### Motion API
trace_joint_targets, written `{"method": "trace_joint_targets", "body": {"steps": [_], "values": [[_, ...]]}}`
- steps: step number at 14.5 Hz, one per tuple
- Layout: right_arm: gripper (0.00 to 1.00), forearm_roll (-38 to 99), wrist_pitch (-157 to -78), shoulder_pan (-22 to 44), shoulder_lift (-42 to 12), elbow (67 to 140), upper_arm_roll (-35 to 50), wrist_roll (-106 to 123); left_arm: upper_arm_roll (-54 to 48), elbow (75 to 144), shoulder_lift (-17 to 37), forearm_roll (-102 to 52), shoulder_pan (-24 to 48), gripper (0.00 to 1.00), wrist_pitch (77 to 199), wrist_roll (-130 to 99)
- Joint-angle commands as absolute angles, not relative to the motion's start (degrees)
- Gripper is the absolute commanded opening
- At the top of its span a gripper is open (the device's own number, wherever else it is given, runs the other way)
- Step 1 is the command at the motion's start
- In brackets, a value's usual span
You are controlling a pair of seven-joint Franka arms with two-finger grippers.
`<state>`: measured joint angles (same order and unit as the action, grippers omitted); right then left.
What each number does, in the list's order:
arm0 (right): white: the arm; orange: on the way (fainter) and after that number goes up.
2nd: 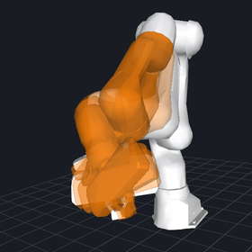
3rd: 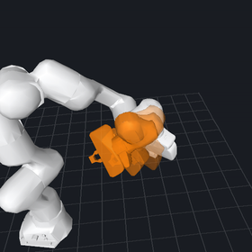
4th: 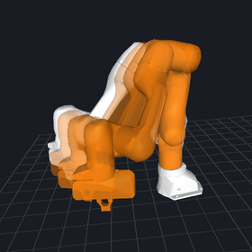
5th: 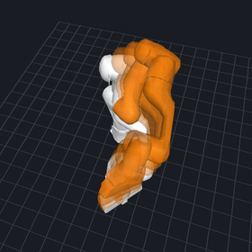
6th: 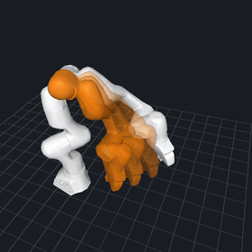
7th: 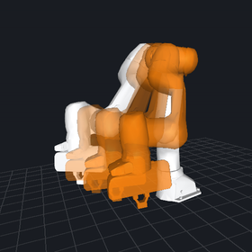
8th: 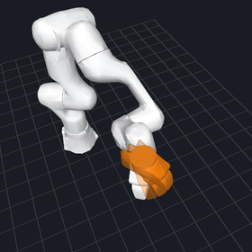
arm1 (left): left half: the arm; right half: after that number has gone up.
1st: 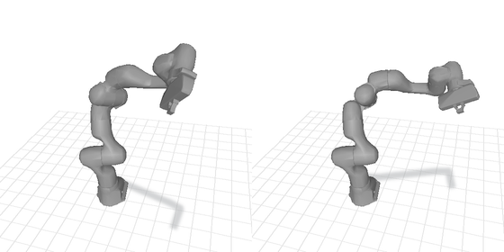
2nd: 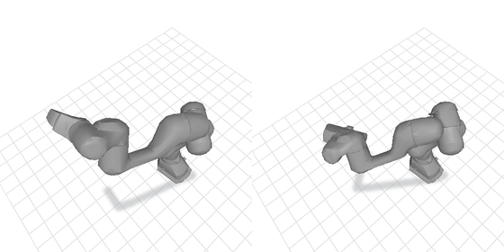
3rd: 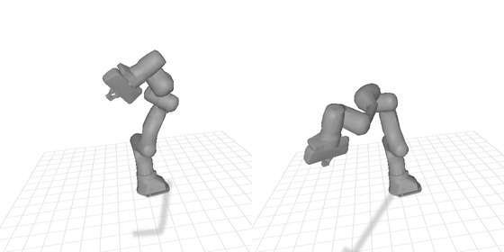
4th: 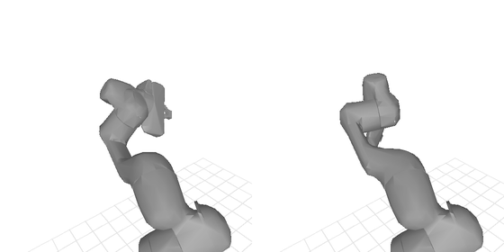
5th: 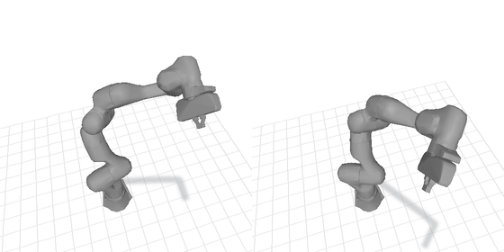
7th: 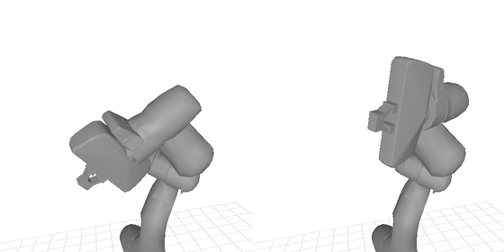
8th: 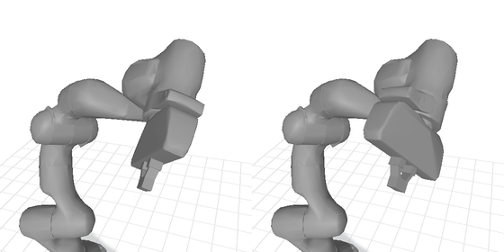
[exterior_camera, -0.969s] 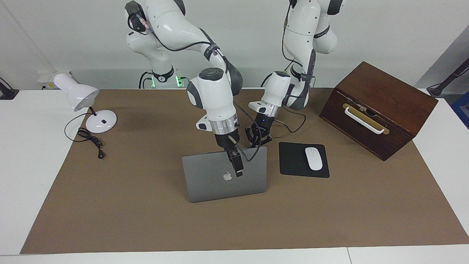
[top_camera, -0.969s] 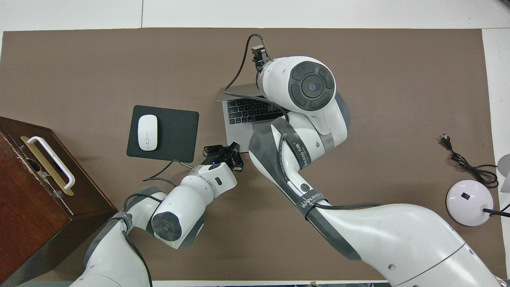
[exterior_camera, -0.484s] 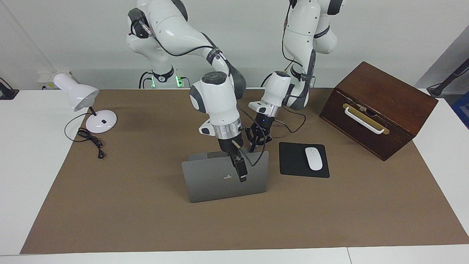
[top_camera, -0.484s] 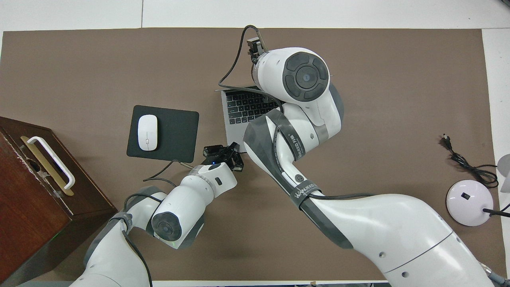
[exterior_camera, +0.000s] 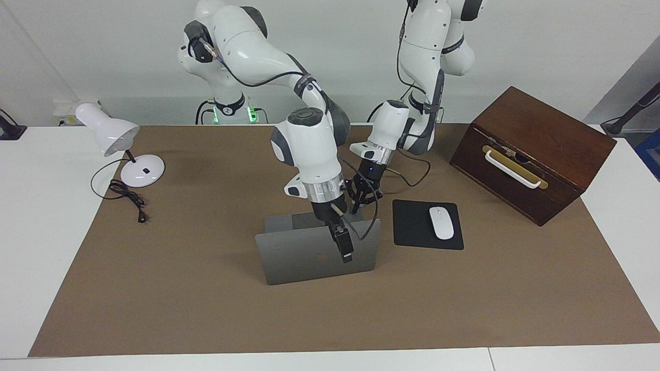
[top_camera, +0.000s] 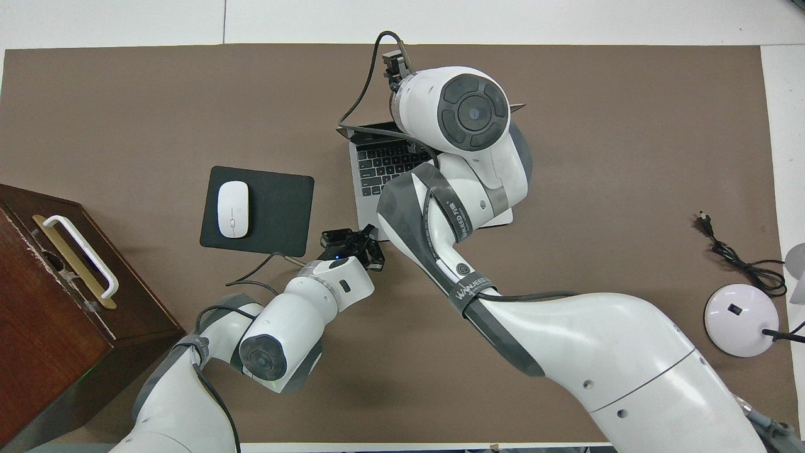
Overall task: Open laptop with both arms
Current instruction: 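Push the lid farther back with the right gripper until upright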
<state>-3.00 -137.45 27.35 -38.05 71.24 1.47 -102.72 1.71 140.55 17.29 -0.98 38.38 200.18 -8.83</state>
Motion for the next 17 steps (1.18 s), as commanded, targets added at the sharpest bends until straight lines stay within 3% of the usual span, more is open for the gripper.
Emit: {"method": "trace_joint_targets", "body": {"steps": [1,17], "values": [[0.99,-3.9,-136.6,26.5,-40.5,67.2,2.4,-104.1,1.6,138.8,21.3,0.4,37.3,0.0,200.8,-8.6],[0.99,-3.7,-136.8,25.8,-42.6,64.0,2.5,-103.9,1.6,138.8,21.2,0.4,37.3,0.0,200.8,-8.7]]}}
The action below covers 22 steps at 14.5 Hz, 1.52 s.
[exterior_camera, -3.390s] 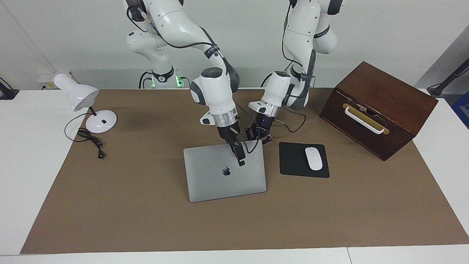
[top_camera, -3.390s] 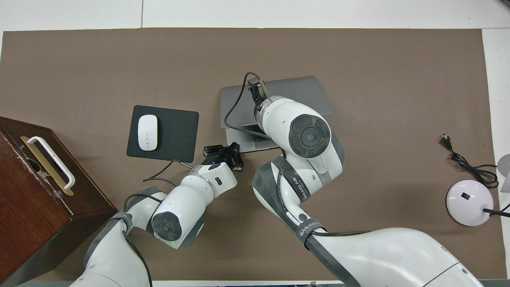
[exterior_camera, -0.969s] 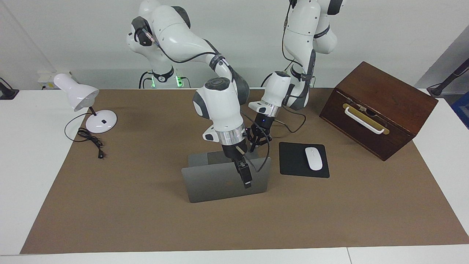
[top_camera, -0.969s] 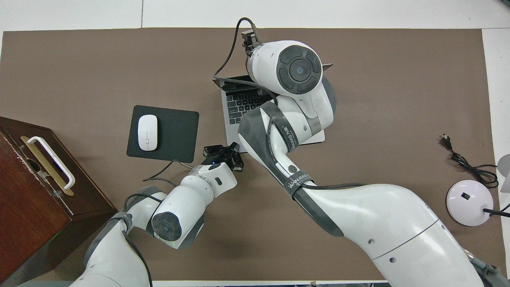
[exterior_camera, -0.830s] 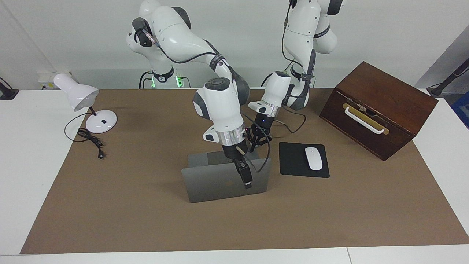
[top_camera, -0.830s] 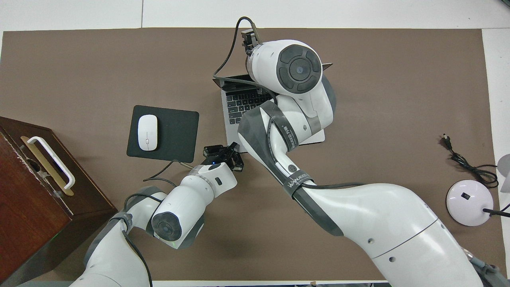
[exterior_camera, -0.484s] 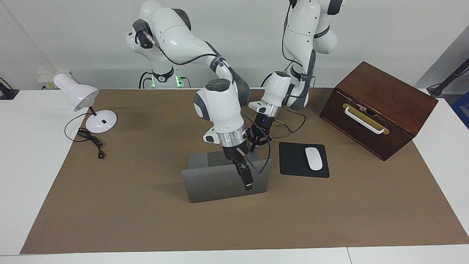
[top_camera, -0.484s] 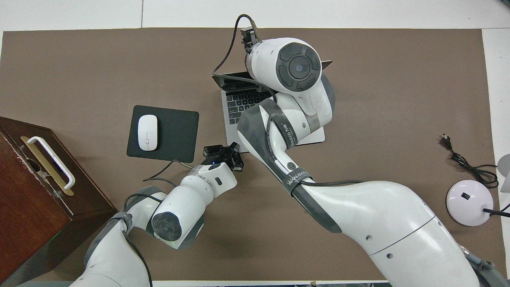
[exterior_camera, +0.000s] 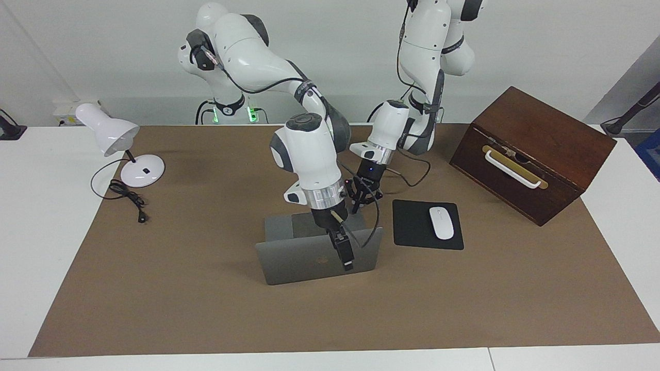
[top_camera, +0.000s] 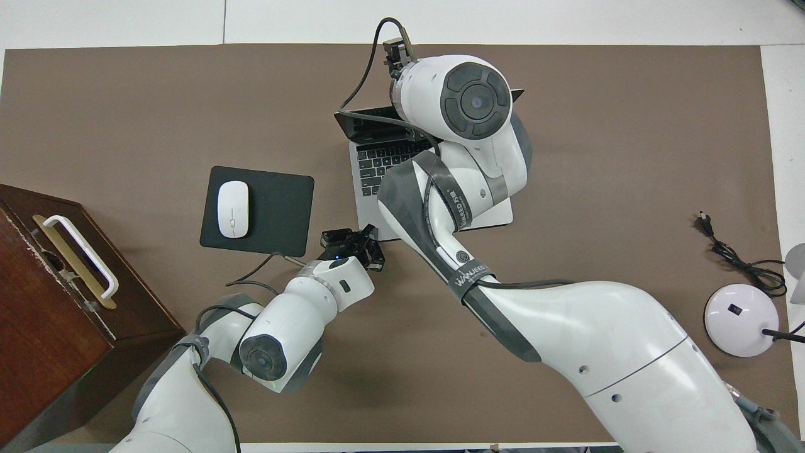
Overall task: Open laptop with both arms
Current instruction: 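Push the lid farther back with the right gripper until upright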
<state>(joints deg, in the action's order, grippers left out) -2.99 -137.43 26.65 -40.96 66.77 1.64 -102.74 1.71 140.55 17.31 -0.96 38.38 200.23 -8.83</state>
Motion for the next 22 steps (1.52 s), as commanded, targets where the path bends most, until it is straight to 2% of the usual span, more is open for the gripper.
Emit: {"method": "trace_joint_targets", "body": {"steps": [1,4,7,10,18,22], "values": [[0.99,-3.7,-136.8,25.8,-42.6,64.0,2.5,-103.9,1.6,138.7,21.3,0.4,37.3,0.0,200.8,-8.6],[0.99,-3.7,-136.1,25.1,-42.5,64.0,2.5,-103.1,1.6,138.8,21.3,0.4,37.3,0.0,200.8,-8.6],[0.99,-3.6,-129.2,23.0,-41.5,64.0,4.7,-100.2,1.6,138.7,21.2,0.4,37.3,0.0,200.8,-8.7],[0.99,-3.7,-123.1,19.5,-38.7,64.0,9.0,-98.2,1.6,138.8,21.3,0.4,37.3,0.0,200.8,-8.7],[1.0,-1.4,-111.4,18.2,-32.0,64.0,9.8,-93.8,1.5,138.3,21.2,-0.3,36.6,0.0,200.7,-9.7],[1.0,1.3,-102.2,14.9,-25.2,64.1,9.7,-79.8,1.6,137.6,20.8,-0.3,36.8,0.0,200.6,-14.3]]}}
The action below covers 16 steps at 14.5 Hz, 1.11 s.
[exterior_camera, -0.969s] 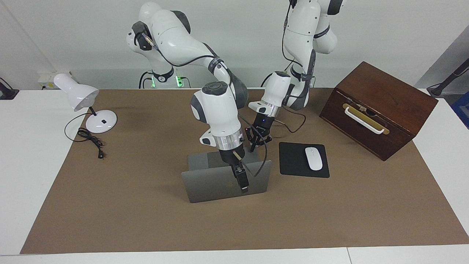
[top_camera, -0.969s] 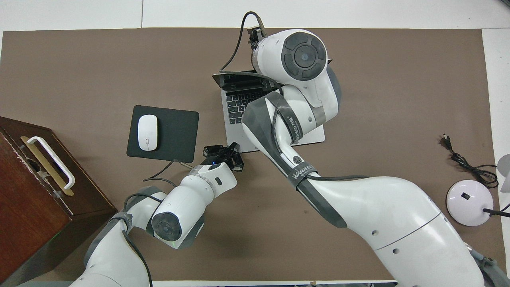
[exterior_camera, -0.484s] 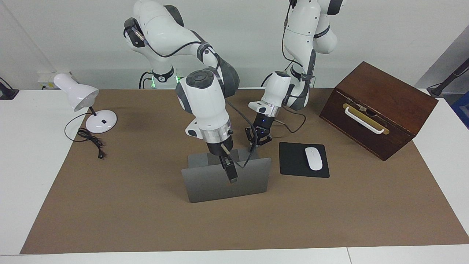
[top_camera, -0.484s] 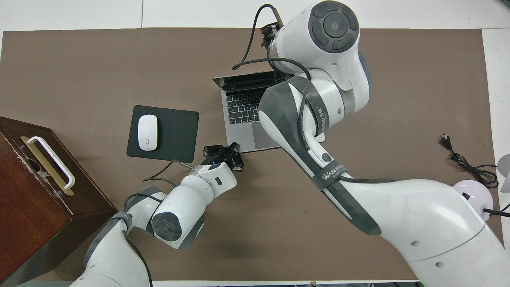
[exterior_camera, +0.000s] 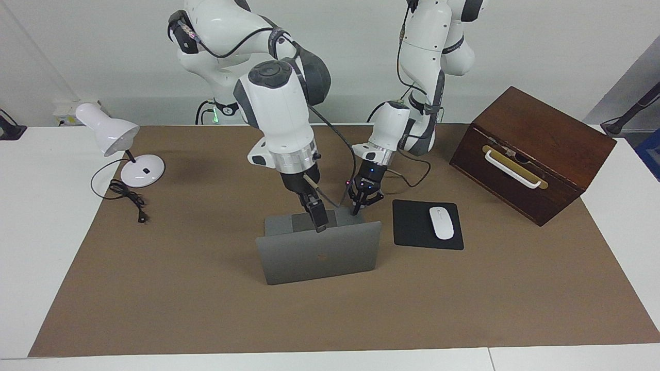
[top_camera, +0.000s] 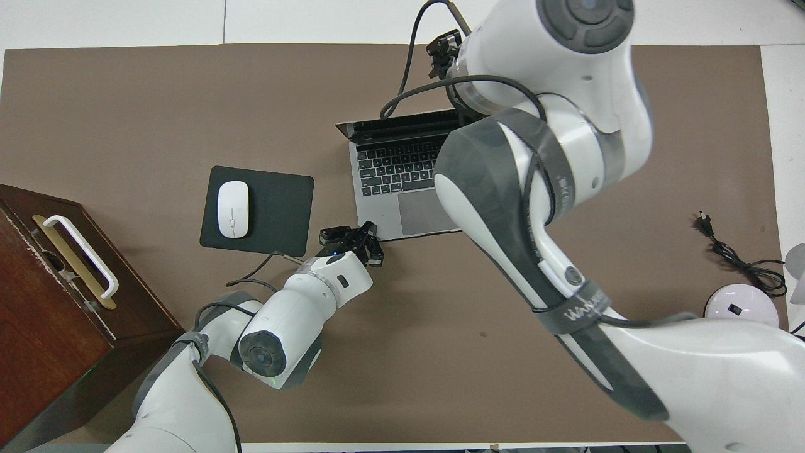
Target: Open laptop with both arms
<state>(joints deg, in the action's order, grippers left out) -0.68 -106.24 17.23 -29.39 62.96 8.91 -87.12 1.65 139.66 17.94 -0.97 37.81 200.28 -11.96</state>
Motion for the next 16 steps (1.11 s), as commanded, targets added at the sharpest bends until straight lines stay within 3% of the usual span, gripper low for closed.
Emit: {"method": "trace_joint_targets", "body": {"steps": [1,5,10,16], "values": [[1.0,1.4,-99.7,13.6,-23.8,64.2,9.8,-75.7,1.5,137.5,20.6,-0.3,36.9,0.0,200.6,-15.2],[1.0,1.1,-89.9,7.7,-18.8,64.2,9.5,-55.3,1.4,137.6,18.2,-0.3,36.9,0.0,199.9,-17.1],[1.0,-3.6,-85.2,3.9,-15.0,64.9,8.2,-26.3,1.5,137.6,8.5,-0.3,36.2,0.0,184.1,-17.9],[1.0,-5.4,-92.8,-4.7,-2.7,83.8,8.0,-3.5,2.0,133.8,-0.2,-0.3,34.5,0.0,161.8,-17.3]]}}
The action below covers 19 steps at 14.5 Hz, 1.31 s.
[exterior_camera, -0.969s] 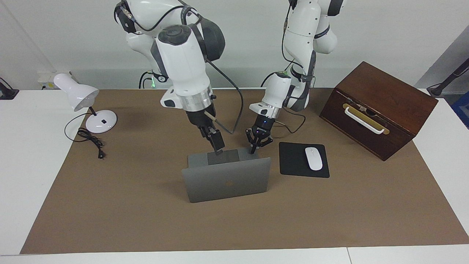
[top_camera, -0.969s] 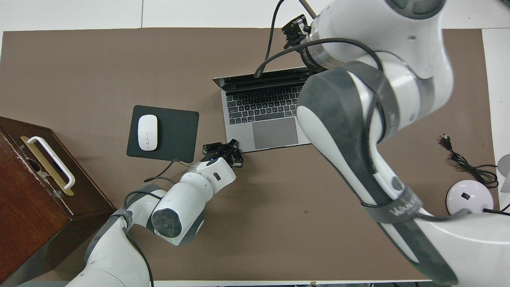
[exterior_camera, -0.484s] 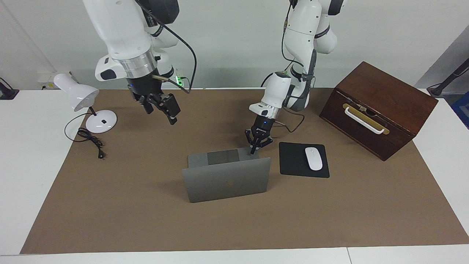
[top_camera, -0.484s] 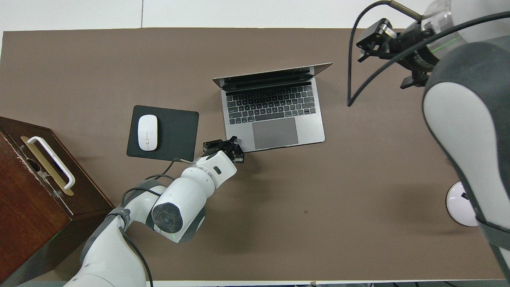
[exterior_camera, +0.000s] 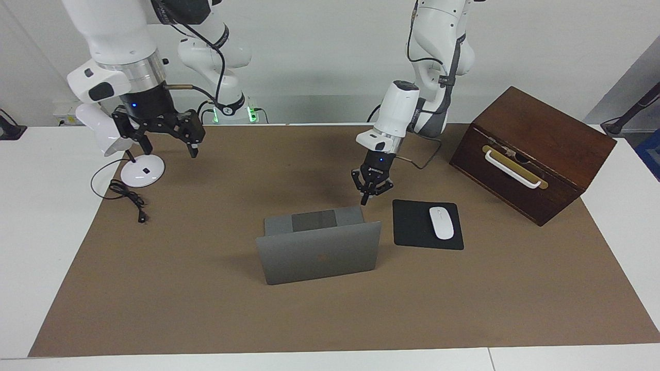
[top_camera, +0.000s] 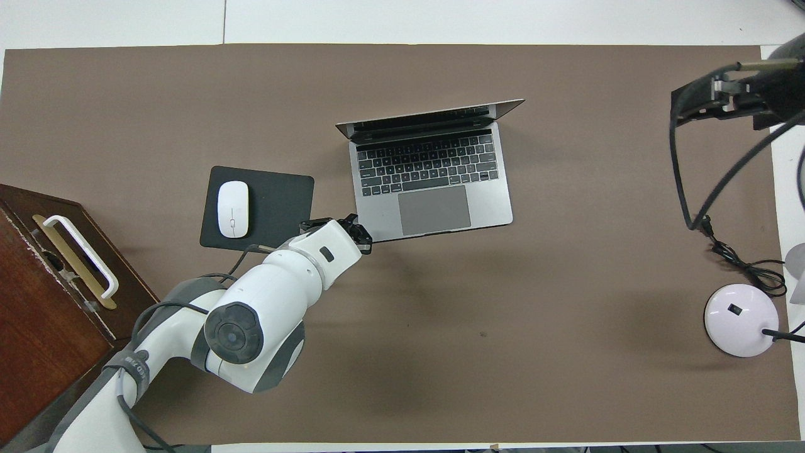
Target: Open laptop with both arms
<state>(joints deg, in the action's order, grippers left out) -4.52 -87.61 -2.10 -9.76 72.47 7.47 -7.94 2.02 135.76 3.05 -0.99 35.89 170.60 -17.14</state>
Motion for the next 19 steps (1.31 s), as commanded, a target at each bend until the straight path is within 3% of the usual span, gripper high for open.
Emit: {"method": "trace_joint_targets", "body": {"steps": [1,8,16,17,18,19], "values": [[1.0,-5.4,-94.6,-5.5,-1.3,86.9,7.9,-2.2,2.3,132.1,-0.9,-0.3,34.4,0.0,157.2,-17.1],[1.0,-0.5,-99.9,-4.0,0.7,93.1,0.2,-1.6,2.3,116.9,-4.1,-0.3,23.0,0.0,126.6,-8.8],[1.0,3.2,-100.6,-4.3,1.6,94.5,-3.5,5.2,2.4,102.5,-4.8,-0.1,8.0,0.0,101.9,5.3],[1.0,3.3,-100.5,-4.2,1.6,94.5,-3.6,5.2,2.5,101.8,-4.9,0.2,7.1,0.33,100.7,5.2],[1.0,3.3,-100.5,-4.2,1.6,94.5,-3.7,5.3,2.7,100.6,-4.9,0.3,6.0,0.93,99.0,5.3],[1.0,3.3,-100.5,-4.2,1.7,94.5,-3.7,5.3,2.8,98.7,-4.8,0.4,5.4,1.0,96.6,5.4]]}}
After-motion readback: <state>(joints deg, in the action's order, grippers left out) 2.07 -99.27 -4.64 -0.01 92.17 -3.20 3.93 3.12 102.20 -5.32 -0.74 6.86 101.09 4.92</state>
